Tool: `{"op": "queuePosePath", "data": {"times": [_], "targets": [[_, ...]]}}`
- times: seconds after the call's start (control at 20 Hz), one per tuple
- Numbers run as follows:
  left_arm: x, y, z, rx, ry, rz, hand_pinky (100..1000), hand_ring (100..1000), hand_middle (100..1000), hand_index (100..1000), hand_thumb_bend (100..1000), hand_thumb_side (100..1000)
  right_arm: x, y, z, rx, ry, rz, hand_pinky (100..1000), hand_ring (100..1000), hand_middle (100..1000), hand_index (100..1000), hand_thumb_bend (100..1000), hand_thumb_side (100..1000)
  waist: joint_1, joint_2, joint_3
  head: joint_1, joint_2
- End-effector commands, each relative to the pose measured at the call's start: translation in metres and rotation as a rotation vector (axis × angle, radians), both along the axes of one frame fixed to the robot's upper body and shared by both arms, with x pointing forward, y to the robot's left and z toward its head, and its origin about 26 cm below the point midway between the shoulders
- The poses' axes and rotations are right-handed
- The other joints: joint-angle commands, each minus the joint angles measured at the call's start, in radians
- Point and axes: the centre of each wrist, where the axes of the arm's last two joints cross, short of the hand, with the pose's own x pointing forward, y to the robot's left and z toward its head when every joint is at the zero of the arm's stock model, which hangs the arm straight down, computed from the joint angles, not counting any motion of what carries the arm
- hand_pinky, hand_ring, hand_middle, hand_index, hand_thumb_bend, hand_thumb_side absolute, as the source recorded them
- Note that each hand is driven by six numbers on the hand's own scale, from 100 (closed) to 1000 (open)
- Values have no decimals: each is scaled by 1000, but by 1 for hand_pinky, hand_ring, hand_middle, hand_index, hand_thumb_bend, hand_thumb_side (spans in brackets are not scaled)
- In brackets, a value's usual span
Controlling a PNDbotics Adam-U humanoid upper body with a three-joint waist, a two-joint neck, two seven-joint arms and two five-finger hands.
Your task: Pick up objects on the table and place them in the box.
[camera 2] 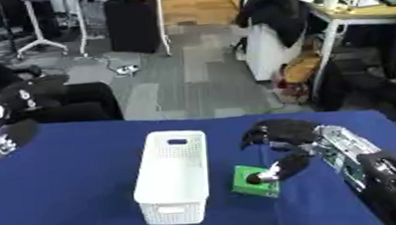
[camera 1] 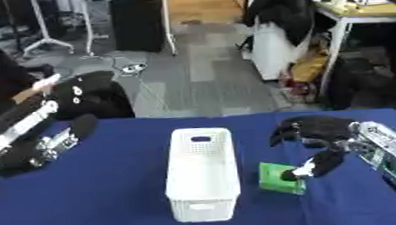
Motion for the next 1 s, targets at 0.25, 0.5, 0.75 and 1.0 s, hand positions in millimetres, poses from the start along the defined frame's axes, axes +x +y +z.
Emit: {"op": "queuePosePath", "data": {"times": [0.25,0.5,0.75,1.0], "targets": [[-1,2,12,24,-31,-6,845,965,1000,992,133,1000,-1,-4,-12,-56,19,-18,993,816,868,893,593,1000,2,-5,5,-15,-28],[-1,1,12,22,-31,-7,845,965,1000,992,133,1000,-3,-9,-25,-80,28,-33,992,816,869,895,575,1000,2,-3,5,-15,-33],[-1,1,12,22,-32,-9,845,965,1000,992,133,1000,-4,-11,-33,-54,21,-63,962,804,853,895,472,1000,4,-3,5,-4,-24],[-1,1,12,21,-32,-11,846,965,1000,992,133,1000,-5,-8,-37,10,-9,-110,940,795,840,890,416,1000,6,-3,5,-2,-21]]}}
